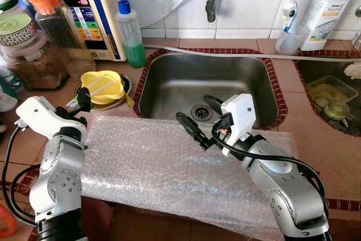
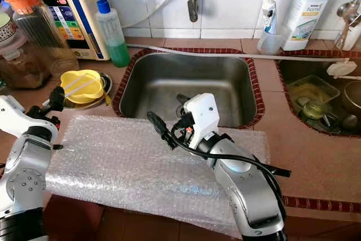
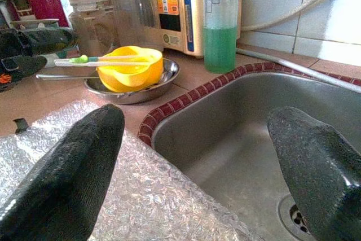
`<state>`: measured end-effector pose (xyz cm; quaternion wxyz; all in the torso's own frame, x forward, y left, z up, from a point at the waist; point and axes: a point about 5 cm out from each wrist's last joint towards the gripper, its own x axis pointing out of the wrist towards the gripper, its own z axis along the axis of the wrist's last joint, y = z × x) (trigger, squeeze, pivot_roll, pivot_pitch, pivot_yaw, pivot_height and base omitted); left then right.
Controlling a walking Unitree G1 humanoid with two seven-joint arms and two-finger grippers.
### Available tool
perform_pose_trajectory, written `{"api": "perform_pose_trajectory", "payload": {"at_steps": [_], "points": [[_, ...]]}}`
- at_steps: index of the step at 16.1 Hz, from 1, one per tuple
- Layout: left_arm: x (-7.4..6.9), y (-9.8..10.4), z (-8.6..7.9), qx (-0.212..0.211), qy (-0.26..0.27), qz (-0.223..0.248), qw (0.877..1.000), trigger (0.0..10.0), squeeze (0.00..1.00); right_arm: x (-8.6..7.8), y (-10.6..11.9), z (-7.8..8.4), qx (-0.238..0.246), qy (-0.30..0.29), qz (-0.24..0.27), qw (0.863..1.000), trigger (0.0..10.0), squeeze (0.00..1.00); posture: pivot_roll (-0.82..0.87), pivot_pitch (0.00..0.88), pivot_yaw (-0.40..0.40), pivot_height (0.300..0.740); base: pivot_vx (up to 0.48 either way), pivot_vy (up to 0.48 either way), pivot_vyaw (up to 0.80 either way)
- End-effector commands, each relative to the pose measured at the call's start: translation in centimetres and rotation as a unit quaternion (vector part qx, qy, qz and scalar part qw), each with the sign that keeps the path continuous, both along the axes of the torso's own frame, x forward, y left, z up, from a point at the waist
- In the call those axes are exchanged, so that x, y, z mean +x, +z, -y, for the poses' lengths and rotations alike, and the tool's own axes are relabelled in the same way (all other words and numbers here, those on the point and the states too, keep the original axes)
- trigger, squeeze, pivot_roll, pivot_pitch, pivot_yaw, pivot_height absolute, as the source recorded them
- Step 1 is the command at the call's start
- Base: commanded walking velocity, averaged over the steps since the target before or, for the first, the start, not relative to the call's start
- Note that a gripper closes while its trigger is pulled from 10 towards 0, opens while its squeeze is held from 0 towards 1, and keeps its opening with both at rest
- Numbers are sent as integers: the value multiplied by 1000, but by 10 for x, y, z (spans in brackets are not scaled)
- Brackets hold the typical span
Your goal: Kitchen organization
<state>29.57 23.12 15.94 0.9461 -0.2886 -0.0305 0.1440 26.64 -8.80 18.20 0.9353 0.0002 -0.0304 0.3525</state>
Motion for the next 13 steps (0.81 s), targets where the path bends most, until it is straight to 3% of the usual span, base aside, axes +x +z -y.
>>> {"api": "perform_pose_trajectory", "payload": {"at_steps": [1, 2, 7, 8, 9, 11, 12, 13], "points": [[0, 9, -8, 36, 13, 21, 999, 10000, 0, 1, 5, 0, 8, -2, 11, 1000, 10000, 0, -201, 110, 95, 740, 0, 0, 0], [0, 11, -10, 61, 12, 22, 998, 10000, 0, 2, 6, 0, 9, -6, 14, 1000, 10000, 0, -201, 110, 95, 740, 0, 0, 0], [-2, -1, -9, 50, 11, -3, 999, 10000, 0, 3, 7, -2, 12, -4, 13, 1000, 10000, 0, -194, 107, 92, 740, 0, 0, 0], [-2, -4, -9, 55, 17, -3, 998, 10000, 949, 1, 8, -4, 15, 2, 12, 1000, 10000, 0, -196, 109, 91, 740, 0, 0, 0], [-2, -5, -9, 54, 17, -4, 998, 10000, 1000, 0, 7, -4, 15, 5, 12, 1000, 10000, 0, -196, 109, 91, 740, 0, 0, 0], [-2, -10, -9, 50, 20, -18, 998, 10000, 969, -3, 6, -6, 15, 9, 9, 1000, 10000, 0, -199, 111, 92, 740, 0, 0, 0], [-1, -12, -9, 41, 19, -21, 999, 10000, 67, -4, 5, -7, 14, 11, 8, 1000, 10000, 0, -200, 113, 93, 740, 0, 0, 0], [0, -13, -8, 33, 15, -21, 999, 10000, 0, -4, 5, -7, 14, 12, 8, 1000, 10000, 0, -202, 113, 94, 740, 0, 0, 0]]}}
